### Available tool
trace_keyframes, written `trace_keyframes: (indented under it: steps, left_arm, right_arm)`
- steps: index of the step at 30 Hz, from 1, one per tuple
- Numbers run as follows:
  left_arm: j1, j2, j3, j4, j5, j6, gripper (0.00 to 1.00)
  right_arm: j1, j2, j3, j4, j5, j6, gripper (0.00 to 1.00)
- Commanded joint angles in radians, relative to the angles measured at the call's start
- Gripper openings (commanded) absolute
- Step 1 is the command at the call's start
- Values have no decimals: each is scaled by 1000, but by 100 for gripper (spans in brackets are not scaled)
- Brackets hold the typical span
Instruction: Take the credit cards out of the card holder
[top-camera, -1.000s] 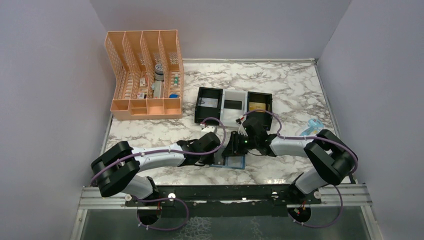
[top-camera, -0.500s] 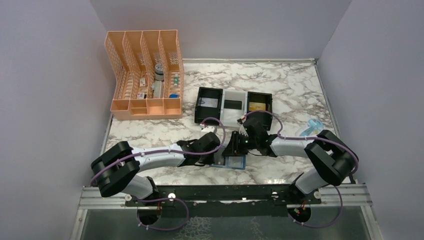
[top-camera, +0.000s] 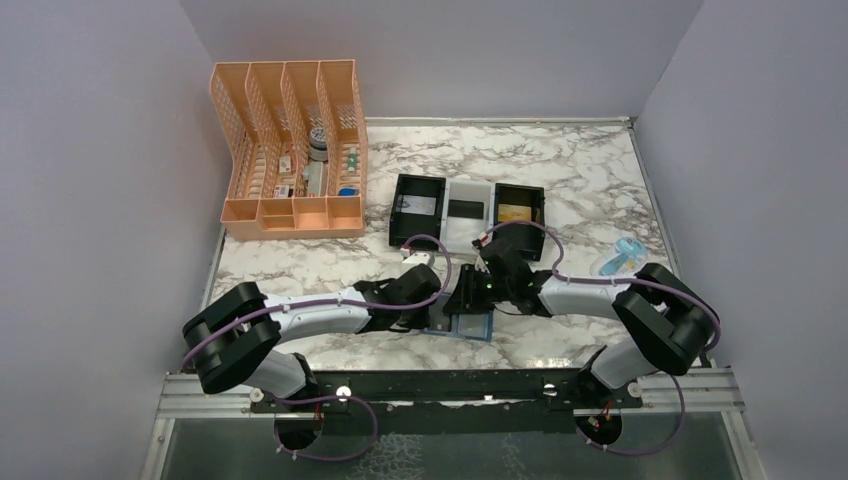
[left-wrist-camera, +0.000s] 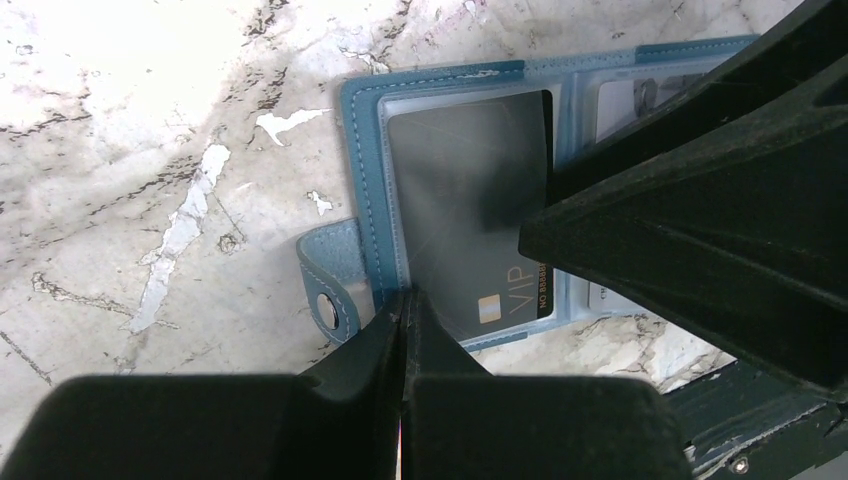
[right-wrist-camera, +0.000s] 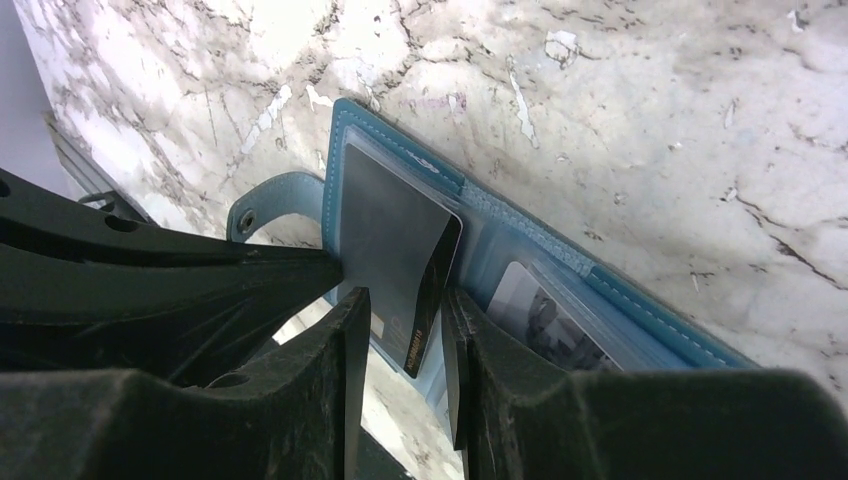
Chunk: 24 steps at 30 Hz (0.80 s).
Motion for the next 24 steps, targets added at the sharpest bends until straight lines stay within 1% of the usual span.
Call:
trace_keyframes:
  steps: [1, 4, 7, 10, 11, 16, 20, 24]
  left_arm:
    - [-14, 23, -14, -22, 29, 3, 0]
    - [-17, 23, -20, -17, 29, -5, 0]
    - [-19, 24, -24, -17, 30, -2, 0]
    - [-19, 13, -30, -25, 20, 19, 0]
    - [-19, 8, -33, -27, 19, 22, 0]
    - [-19, -6, -51, -22, 14, -6, 0]
    - [-19, 4, -58, -18, 12, -38, 0]
    - [-19, 13, -60, -17, 11, -48, 0]
  right_arm:
    - [22, 64, 1, -64, 68, -18, 33]
    - [21, 63, -21, 23, -22, 24, 28]
    - [20, 62, -33, 108, -106, 75, 19]
    - [20, 54, -22, 119, -126, 82, 2]
    - [19, 47, -18, 113, -123, 77, 1]
    - [2, -8, -15, 90, -153, 57, 1]
    - [-15, -41, -2, 1, -139, 24, 1]
    - [-38, -72, -19, -34, -135, 6, 1]
